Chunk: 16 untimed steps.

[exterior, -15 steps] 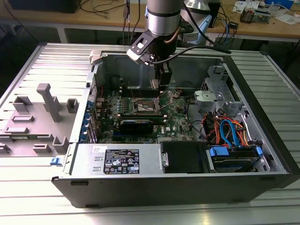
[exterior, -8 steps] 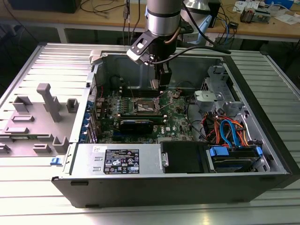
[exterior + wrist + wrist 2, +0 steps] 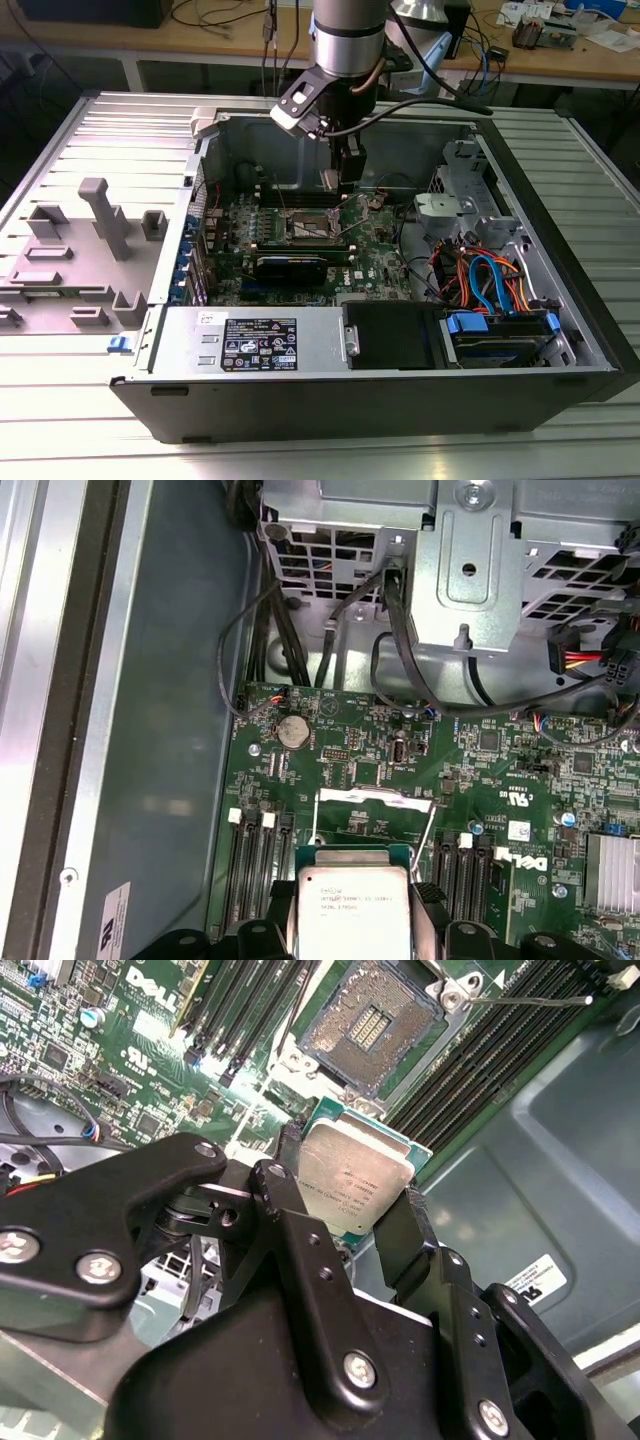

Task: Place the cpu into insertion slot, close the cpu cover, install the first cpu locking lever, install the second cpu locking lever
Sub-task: 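Place the cpu into insertion slot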

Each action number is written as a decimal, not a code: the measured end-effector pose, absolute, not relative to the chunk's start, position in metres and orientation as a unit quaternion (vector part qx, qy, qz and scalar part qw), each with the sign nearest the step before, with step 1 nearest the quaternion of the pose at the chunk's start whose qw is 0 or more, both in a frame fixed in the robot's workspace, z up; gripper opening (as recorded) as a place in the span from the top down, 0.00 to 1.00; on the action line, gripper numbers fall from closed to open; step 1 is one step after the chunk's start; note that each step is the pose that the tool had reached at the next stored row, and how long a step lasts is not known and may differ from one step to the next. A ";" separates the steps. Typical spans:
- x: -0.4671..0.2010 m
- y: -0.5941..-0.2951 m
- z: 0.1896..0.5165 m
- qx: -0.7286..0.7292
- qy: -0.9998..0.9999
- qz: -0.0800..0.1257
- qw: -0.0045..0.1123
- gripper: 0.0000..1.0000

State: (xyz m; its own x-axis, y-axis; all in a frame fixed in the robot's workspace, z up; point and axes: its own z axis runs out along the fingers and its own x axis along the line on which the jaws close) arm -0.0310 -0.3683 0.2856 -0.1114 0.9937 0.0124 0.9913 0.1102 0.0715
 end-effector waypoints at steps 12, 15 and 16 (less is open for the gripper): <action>-0.047 -0.368 0.265 0.692 0.721 0.030 0.021 0.46; -0.057 -0.368 0.260 0.693 0.720 0.030 0.021 0.46; -0.059 -0.368 0.258 0.694 0.719 0.030 0.021 0.46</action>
State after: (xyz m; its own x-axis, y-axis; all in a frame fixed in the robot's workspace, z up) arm -0.0587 -0.3683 0.2576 -0.0348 0.9993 0.0120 0.9969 0.0338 0.0715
